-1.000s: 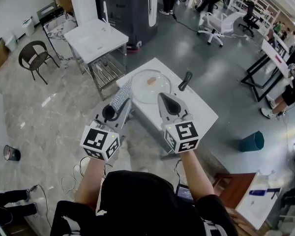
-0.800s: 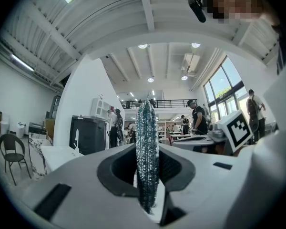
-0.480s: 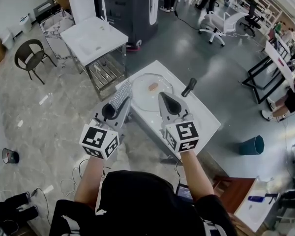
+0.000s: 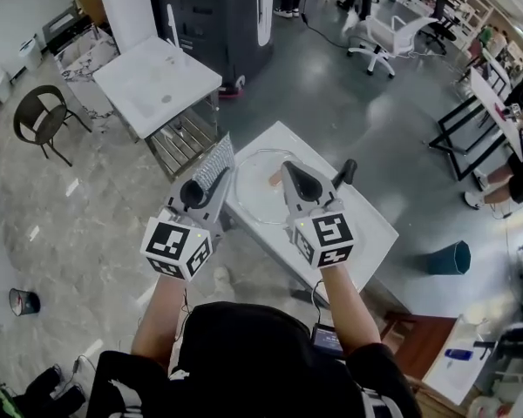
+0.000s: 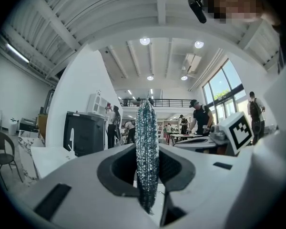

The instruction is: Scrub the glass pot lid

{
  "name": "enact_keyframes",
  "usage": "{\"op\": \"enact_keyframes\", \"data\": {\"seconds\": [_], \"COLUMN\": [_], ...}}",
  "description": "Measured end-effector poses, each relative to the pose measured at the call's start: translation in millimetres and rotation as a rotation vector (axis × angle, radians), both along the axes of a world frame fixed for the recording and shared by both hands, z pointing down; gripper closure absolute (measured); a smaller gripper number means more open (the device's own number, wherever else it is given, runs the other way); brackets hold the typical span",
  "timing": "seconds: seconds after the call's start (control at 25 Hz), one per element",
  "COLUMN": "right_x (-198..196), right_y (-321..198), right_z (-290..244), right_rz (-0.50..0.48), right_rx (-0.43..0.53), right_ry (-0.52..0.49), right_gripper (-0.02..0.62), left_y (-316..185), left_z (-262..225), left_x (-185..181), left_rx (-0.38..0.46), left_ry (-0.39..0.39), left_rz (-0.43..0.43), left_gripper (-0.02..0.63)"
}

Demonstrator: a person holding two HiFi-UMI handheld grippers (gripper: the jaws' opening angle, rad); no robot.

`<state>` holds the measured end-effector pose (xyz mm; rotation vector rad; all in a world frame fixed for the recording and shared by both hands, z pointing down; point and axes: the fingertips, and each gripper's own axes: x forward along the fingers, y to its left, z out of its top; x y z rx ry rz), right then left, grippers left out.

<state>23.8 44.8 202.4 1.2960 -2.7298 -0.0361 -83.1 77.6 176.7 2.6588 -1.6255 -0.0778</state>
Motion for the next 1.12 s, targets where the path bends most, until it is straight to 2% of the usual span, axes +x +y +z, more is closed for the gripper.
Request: {"op": "enact_keyframes", "data": {"seconds": [0.48, 0.88, 1.12], "right_x": [-50.6, -60.5, -45.0], "right_y": [-74.4, -103.0, -118.2], "right_z": [4.7, 29.0, 49.0], "right_rz": [0.096, 0.153, 0.165], "right_rx": [-0.023, -0.064, -0.099], "right_ry": [0.043, 0.118, 0.149], "right_gripper": [0.597, 0.597, 0.597], "left_y": [-86.3, -126.7, -145.8], "left_z": [7.0, 30.0, 45.1], "left_x": [-55.8, -69.9, -57.6], "left_rx": [-0.032, -0.089, -0.11], "left_ry": [0.036, 0.057, 0.058], "left_rz": [0.102, 0.169, 0.182], "left_gripper": [0.534, 0.534, 0.534]}}
